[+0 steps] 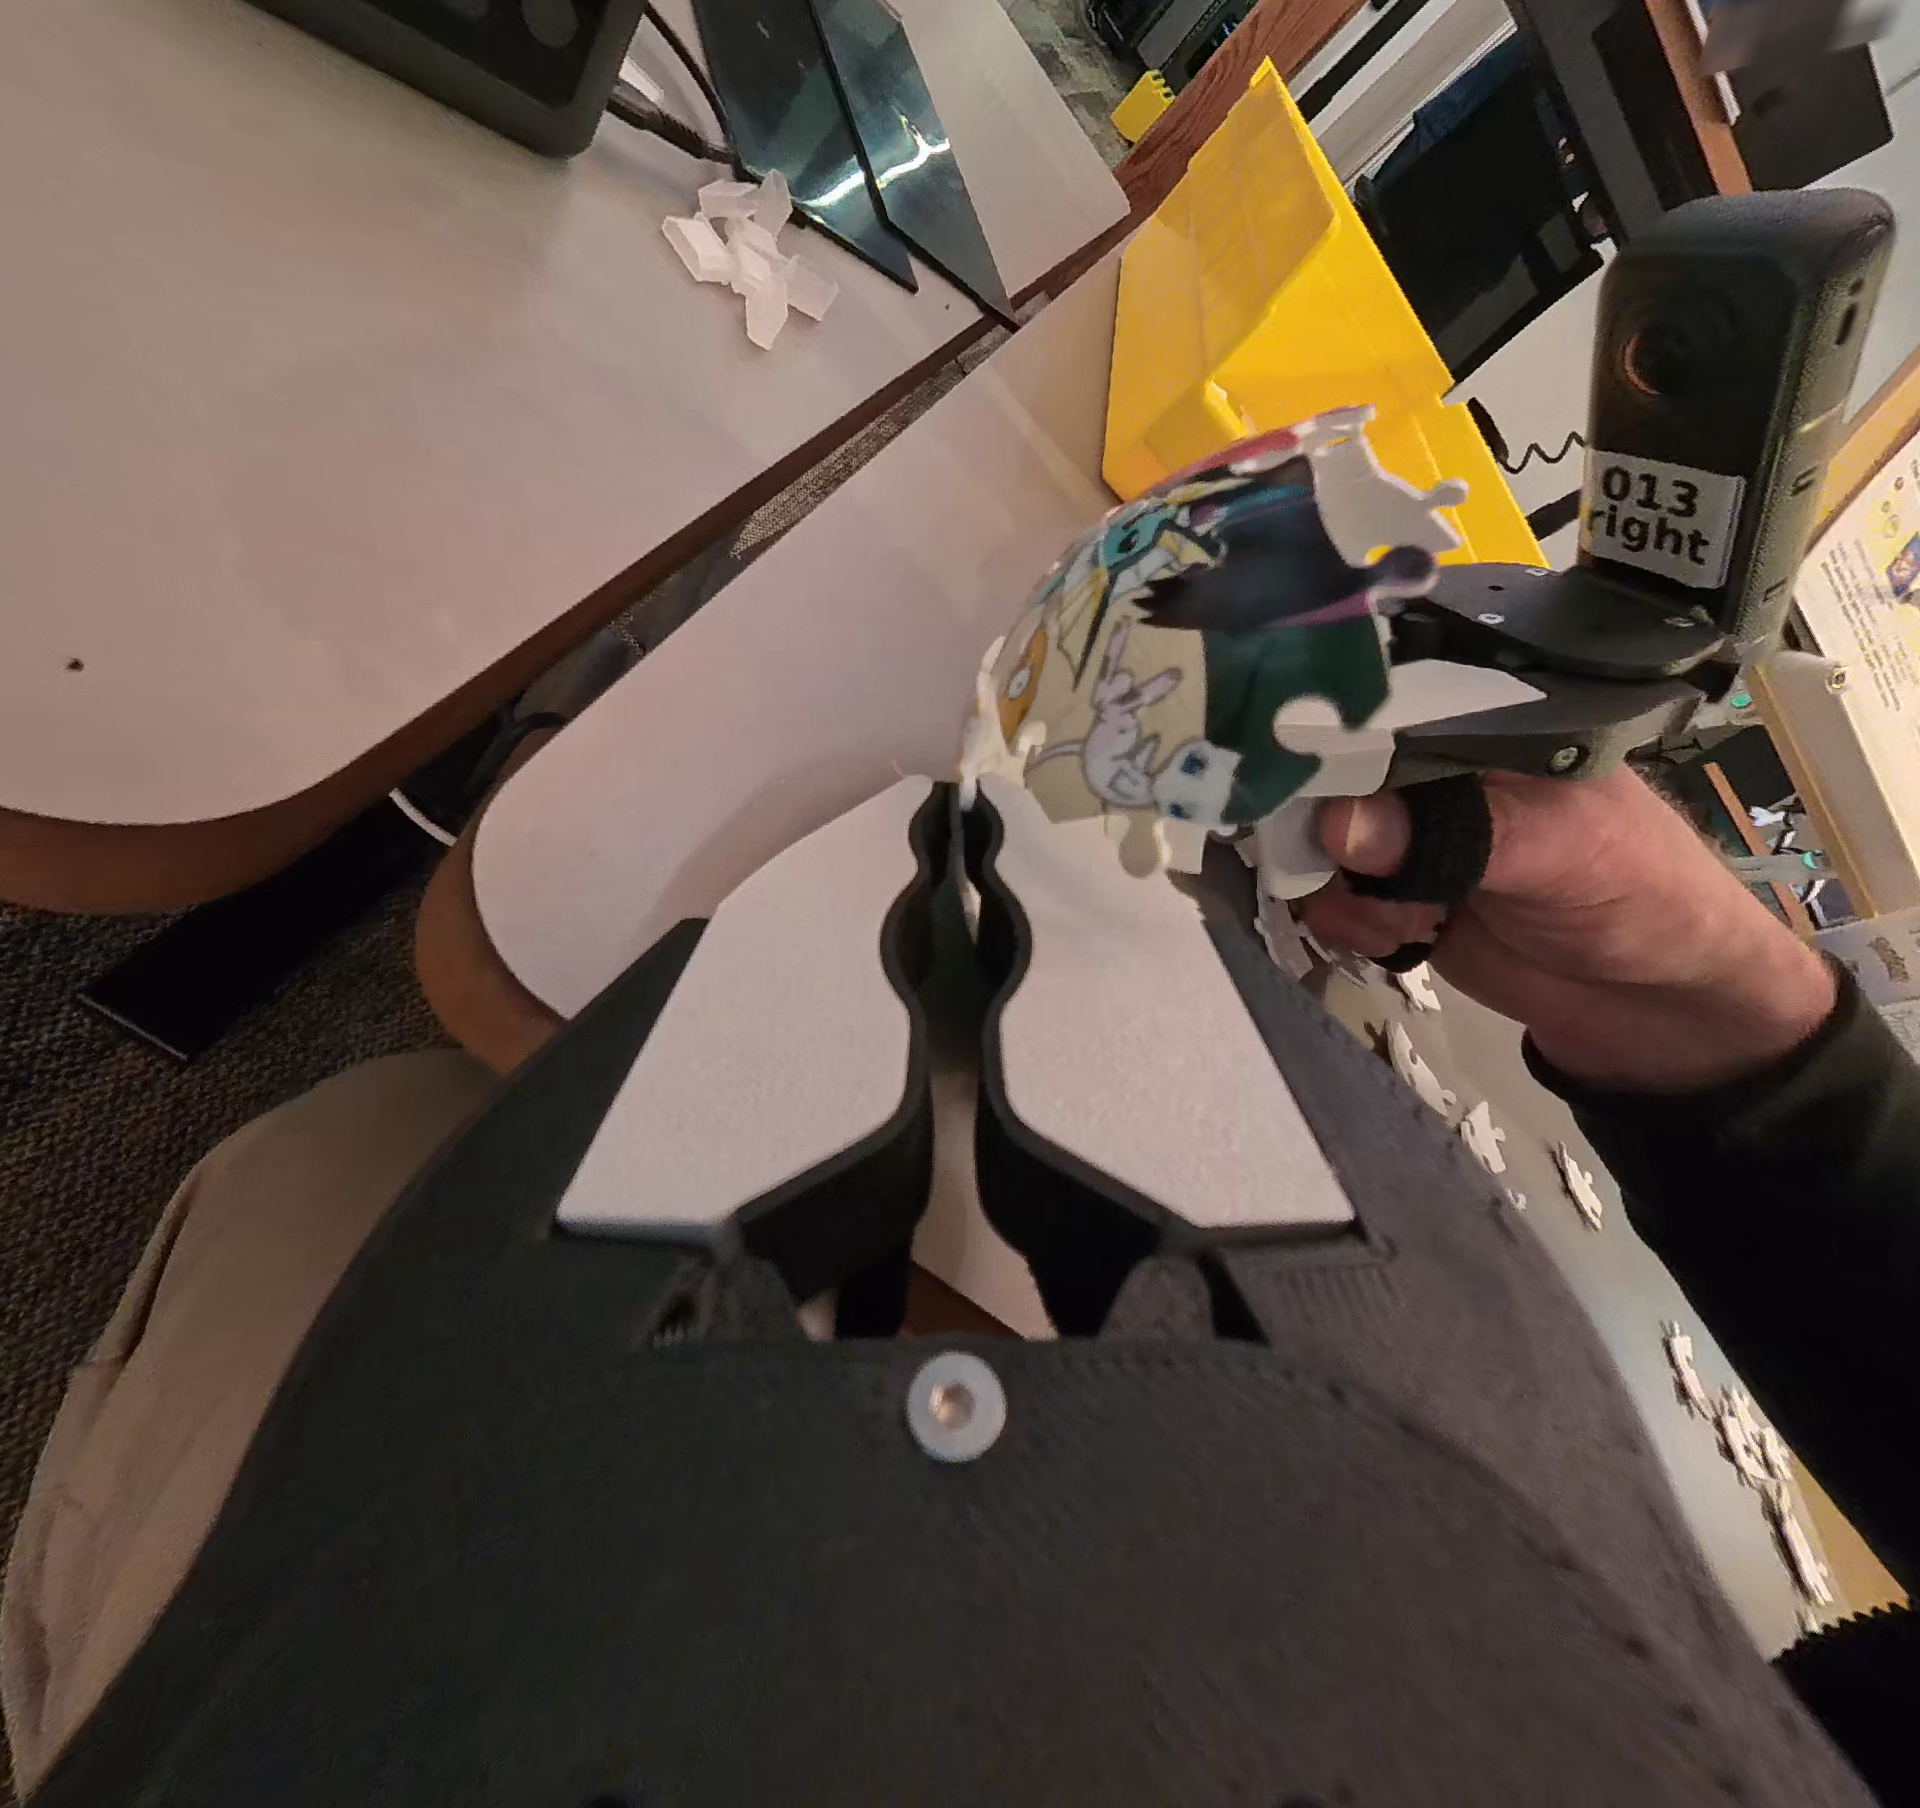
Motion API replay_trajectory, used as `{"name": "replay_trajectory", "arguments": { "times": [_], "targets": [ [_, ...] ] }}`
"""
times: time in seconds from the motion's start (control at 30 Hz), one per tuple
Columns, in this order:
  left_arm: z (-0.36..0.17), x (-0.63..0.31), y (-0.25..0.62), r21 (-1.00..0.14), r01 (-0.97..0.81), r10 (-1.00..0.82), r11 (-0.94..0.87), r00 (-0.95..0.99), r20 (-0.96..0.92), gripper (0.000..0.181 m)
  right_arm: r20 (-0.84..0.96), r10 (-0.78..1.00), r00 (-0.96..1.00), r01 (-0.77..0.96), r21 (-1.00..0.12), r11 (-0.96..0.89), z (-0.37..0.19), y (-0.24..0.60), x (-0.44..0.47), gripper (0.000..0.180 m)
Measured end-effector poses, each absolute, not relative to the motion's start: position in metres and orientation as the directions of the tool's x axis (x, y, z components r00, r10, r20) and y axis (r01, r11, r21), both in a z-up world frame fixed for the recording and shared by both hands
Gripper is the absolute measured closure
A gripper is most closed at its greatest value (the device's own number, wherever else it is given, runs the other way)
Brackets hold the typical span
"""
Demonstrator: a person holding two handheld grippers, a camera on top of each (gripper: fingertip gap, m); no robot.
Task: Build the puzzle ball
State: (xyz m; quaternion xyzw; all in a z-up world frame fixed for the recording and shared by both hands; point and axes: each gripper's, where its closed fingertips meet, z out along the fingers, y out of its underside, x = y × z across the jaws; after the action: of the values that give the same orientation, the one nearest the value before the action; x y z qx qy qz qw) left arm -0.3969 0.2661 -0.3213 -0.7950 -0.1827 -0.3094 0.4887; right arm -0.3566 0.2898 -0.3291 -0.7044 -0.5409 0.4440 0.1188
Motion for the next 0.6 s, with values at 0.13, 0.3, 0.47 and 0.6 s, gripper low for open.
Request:
{"name": "replay_trajectory", "arguments": {
  "times": [0.13, 0.3, 0.47, 0.6],
  "targets": [
    [-0.321, -0.397, 0.266, -0.666, 0.592, -0.014, -0.454, 0.742, 0.670, 0.178, -0.526, 0.850, 0.022, 0.653, -0.637, -0.411, -0.329, 0.290, -0.357, 0.176],
    [-0.319, -0.395, 0.266, -0.664, 0.595, -0.024, -0.453, 0.736, 0.676, 0.178, -0.487, 0.874, -0.001, 0.634, -0.676, -0.376, -0.322, 0.295, -0.362, 0.172],
    [-0.319, -0.396, 0.265, -0.663, 0.598, -0.024, -0.449, 0.734, 0.678, 0.178, -0.506, 0.863, -0.011, 0.632, -0.672, -0.386, -0.322, 0.295, -0.363, 0.175],
    [-0.317, -0.395, 0.265, -0.663, 0.603, -0.038, -0.444, 0.727, 0.686, 0.178, -0.546, 0.838, -0.022, 0.619, -0.666, -0.418, -0.319, 0.293, -0.361, 0.177]
  ]
}}
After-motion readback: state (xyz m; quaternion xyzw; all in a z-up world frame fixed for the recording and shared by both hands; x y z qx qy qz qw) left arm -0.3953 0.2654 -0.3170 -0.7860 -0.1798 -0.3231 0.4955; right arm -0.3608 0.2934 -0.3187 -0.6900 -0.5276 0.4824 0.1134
